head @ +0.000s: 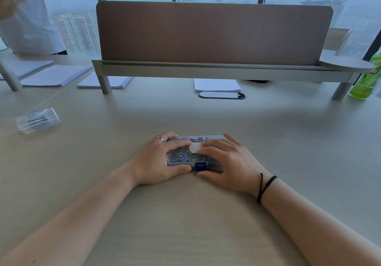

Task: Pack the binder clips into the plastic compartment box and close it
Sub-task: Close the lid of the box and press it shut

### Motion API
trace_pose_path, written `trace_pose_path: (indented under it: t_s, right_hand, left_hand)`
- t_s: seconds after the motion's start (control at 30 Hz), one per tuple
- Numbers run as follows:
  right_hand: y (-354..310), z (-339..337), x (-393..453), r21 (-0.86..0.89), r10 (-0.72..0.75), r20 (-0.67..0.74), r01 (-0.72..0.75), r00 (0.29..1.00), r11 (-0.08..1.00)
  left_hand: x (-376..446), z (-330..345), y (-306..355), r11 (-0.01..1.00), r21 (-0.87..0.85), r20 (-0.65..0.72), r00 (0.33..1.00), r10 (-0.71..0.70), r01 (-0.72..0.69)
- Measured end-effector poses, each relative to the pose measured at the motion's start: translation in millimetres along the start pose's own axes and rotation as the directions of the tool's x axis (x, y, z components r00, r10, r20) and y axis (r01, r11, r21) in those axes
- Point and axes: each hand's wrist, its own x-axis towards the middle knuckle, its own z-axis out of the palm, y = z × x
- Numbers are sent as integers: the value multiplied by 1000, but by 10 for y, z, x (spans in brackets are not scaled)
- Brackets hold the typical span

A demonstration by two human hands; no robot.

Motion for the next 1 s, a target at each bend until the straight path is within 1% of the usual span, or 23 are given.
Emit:
trace_pose_path:
  t_s: [0.07,0.1,0.17,0.23,0.37,0.43,0.53,0.67,0.77,1.0]
  right_hand:
    - [-21,25,-8,-17,-116,-108,115,987,993]
    - [-36,38,-12,-30,-162,-137,159,977,987]
    - [-54,61,-21,-83,-225,-168,213,960,973]
    - [-58,73,-27,-133,-250,-183,228,951,965]
    - [-77,65,-16,-147,-240,-176,216,955,965]
    - [-91,65,-15,-132,-236,-164,216,958,968]
    - [-105,48,-5,-50,-195,-148,190,970,981]
    - [-117,19,4,64,-127,-152,138,980,988]
    - [-131,-5,9,98,-109,-161,126,981,987]
    - [-127,-28,19,100,-99,-184,119,978,988]
  left_hand:
    - [4,11,-23,1000,-9,-3,1000,7,-7]
    - [3,17,-34,1000,-9,-7,1000,9,-9]
    - [4,24,-47,1000,-17,-15,1000,8,-9]
    - [7,24,-47,1000,-31,-23,1000,6,-7]
    - [1,15,-11,999,-23,-41,999,-24,24]
    - [-10,11,35,999,25,-58,997,-45,47]
    - [1,56,161,989,134,-91,994,-56,68]
    - [51,131,326,968,234,-92,993,-70,90]
    - [33,113,358,964,240,-79,992,-97,113]
    - [15,91,447,971,189,-84,987,-135,149]
